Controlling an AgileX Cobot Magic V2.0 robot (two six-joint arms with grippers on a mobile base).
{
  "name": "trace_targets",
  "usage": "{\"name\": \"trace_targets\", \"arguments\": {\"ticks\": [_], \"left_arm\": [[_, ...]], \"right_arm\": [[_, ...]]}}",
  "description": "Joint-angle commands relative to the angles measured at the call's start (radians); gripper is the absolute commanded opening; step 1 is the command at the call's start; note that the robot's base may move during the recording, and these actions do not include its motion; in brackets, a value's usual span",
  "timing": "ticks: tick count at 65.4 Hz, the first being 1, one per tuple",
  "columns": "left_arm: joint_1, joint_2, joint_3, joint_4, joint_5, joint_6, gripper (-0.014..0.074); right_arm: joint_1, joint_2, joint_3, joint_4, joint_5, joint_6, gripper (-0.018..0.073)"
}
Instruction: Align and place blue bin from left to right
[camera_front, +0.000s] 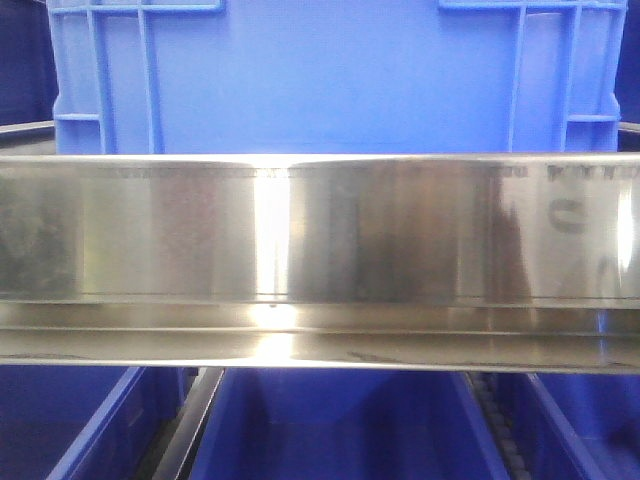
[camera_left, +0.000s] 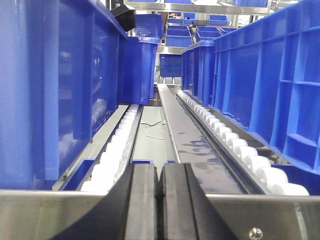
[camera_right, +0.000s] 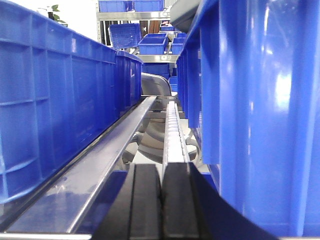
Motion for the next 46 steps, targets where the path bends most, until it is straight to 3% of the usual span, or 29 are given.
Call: {"name": "trace_targets", "arguments": {"ticks": [1, 46], "left_arm": [[0.002, -0.004, -0.003, -0.003, -0.015, 0.0, -0.0111], [0.002, -0.004, -0.003, -0.003, -0.079, 0.0, -0.0111]], "right_arm": [[-0.002, 0.004, -0.003, 0.003, -0.023, -0.005, -0.0064], [-0.002, 0.004, -0.003, 0.003, -0.023, -0.005, -0.0064]]}}
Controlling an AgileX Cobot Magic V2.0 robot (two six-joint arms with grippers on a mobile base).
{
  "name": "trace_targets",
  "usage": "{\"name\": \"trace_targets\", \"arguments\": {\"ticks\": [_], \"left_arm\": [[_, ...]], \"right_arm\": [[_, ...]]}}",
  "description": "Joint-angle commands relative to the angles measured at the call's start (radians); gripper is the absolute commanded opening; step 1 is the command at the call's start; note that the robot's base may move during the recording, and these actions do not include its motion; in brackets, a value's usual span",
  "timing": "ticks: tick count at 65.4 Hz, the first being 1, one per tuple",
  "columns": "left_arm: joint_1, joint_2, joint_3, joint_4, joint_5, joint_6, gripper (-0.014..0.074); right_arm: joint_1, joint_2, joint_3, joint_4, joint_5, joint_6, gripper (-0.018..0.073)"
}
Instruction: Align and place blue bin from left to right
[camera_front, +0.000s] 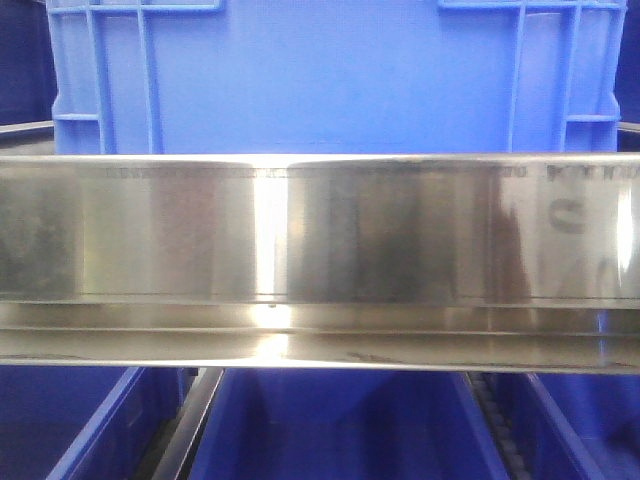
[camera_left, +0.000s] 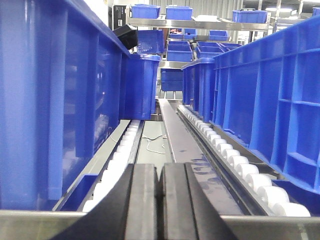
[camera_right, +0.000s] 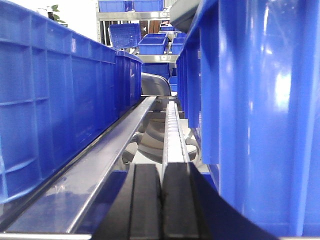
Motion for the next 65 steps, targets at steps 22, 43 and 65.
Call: {"name": "trace_targets", "arguments": {"ticks": [22, 43, 65], "left_arm": [[0.002, -0.004, -0.003, -0.07, -0.041, 0.0, -0.0111], [0.002, 0.044, -0.384, 0.096, 0.29, 0.0, 0.0071], [-0.001, 0.387, -0.77, 0.105, 0.361, 0.0, 0.0378]], "right_arm": [[-0.002, 0.004, -0.012, 0.002, -0.11, -0.005, -0.0064], [-0.002, 0.044, -0.438, 0.002, 0.292, -0.005, -0.0041], [-0.002, 0.339, -0.773, 0.015, 0.373, -0.005, 0.0529]]}}
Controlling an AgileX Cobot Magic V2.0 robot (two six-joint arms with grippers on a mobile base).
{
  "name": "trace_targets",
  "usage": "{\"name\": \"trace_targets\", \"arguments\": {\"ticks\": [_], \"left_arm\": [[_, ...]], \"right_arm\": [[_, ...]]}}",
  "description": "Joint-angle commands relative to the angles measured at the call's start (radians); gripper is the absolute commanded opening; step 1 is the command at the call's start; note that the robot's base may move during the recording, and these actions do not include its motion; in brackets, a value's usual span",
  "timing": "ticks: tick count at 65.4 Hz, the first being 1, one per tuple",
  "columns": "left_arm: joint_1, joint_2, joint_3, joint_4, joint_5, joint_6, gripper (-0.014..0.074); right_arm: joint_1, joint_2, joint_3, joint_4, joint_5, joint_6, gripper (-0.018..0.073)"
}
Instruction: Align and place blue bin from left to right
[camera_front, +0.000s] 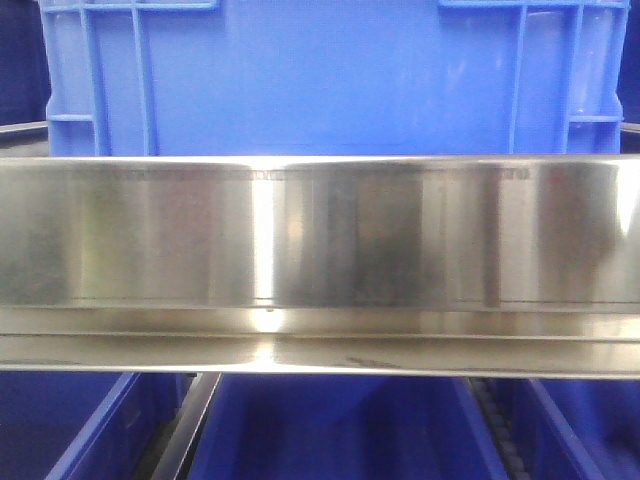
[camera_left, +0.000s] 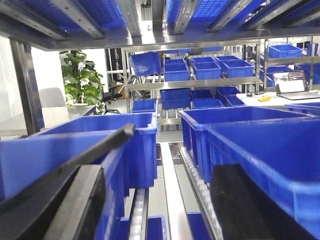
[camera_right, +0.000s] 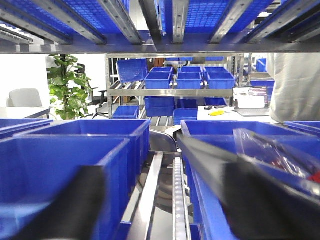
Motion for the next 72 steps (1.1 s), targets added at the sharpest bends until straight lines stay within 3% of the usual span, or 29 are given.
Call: {"name": "trace_targets", "arguments": {"ticks": [1, 12, 22, 30, 38, 50, 59, 72], "left_arm": [[-0.009, 0.099, -0.085, 0.003, 0.002, 0.0, 0.0378], [-0.122, 0.249, -0.204, 0.003, 0.033, 0.0, 0.0469], [-0.189, 0.427, -0.346, -0.02, 0.14, 0.0, 0.0582], [-0.189, 0.553, -0.478, -0.072, 0.21, 0.0, 0.059], [-0.189, 0.678, -0.628, -0.123, 0.266, 0.0, 0.059], [-0.189, 0.886, -0.865, -0.13, 0.473, 0.0, 0.059], [-0.189, 1.011, -0.998, -0.128, 0.614, 0.0, 0.0586], [-0.189, 1.159, -1.165, -0.121, 0.743, 0.0, 0.0578]], "right_arm": [[-0.002, 0.095, -0.069, 0.005, 0.001, -0.005, 0.0553], [-0.002, 0.295, -0.18, 0.01, -0.012, -0.031, 0.0558], [-0.002, 0.456, -0.302, 0.01, -0.011, -0.039, 0.0558], [0.024, 0.548, -0.414, 0.01, 0.105, -0.069, 0.0558], [0.124, 0.637, -0.533, 0.01, 0.183, -0.076, 0.0558], [0.293, 0.814, -0.755, 0.01, 0.374, -0.076, 0.0558], [0.309, 0.946, -0.901, 0.008, 0.504, -0.054, 0.0558], [0.309, 1.136, -1.122, -0.168, 0.738, 0.108, 0.0558]]}}
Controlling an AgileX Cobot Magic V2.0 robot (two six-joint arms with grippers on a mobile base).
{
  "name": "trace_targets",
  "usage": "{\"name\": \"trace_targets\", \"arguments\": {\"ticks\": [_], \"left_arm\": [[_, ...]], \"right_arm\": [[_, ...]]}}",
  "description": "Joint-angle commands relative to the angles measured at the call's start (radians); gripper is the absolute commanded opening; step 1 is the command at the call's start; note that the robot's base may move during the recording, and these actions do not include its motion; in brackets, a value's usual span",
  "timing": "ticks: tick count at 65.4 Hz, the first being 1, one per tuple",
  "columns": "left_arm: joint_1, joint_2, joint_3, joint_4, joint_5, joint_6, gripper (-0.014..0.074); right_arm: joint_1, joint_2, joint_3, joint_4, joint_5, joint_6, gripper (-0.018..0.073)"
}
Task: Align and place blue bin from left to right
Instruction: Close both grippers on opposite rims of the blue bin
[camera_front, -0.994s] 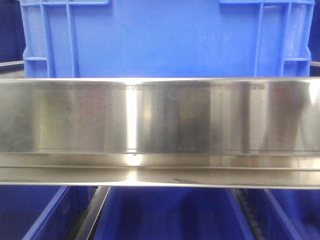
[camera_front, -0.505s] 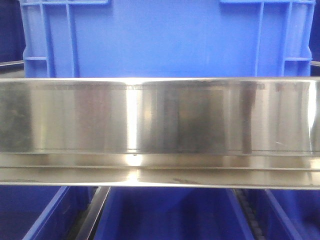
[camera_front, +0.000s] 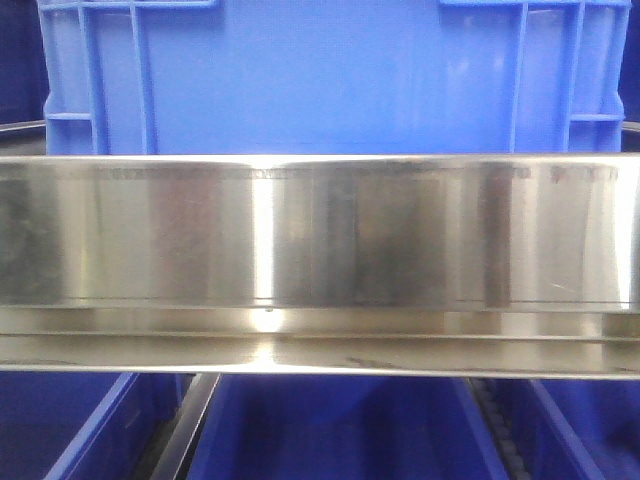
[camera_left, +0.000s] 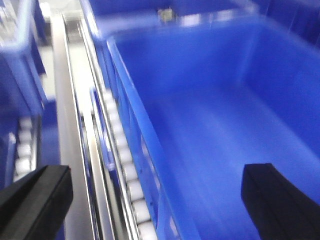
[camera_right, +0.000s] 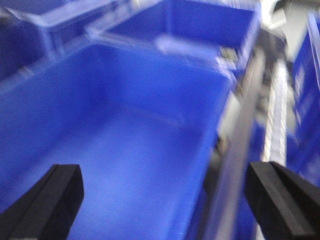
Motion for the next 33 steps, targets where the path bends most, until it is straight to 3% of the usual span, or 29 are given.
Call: {"name": "trace_targets", "arguments": {"ticks": [1, 7, 22, 33], "left_arm": [[-0.008, 0.047, -0.066, -0.004, 0.046, 0.0, 0.0578], [-0.008, 0.1, -0.121, -0.004, 0.082, -0.002, 0.0578], [-0.008, 0.23, -0.221, 0.031, 0.192, -0.043, 0.0578], [-0.014, 0.314, -0.29, 0.059, 0.192, -0.086, 0.0578]], "right_arm": [[0.002, 0.067, -0.09, -0.095, 0.108, 0.074, 0.0558], [0.002, 0.156, -0.179, -0.109, 0.197, 0.091, 0.0558], [0.002, 0.314, -0.319, -0.107, 0.198, 0.098, 0.0558], [0.005, 0.375, -0.355, -0.105, 0.198, 0.103, 0.0558]]}}
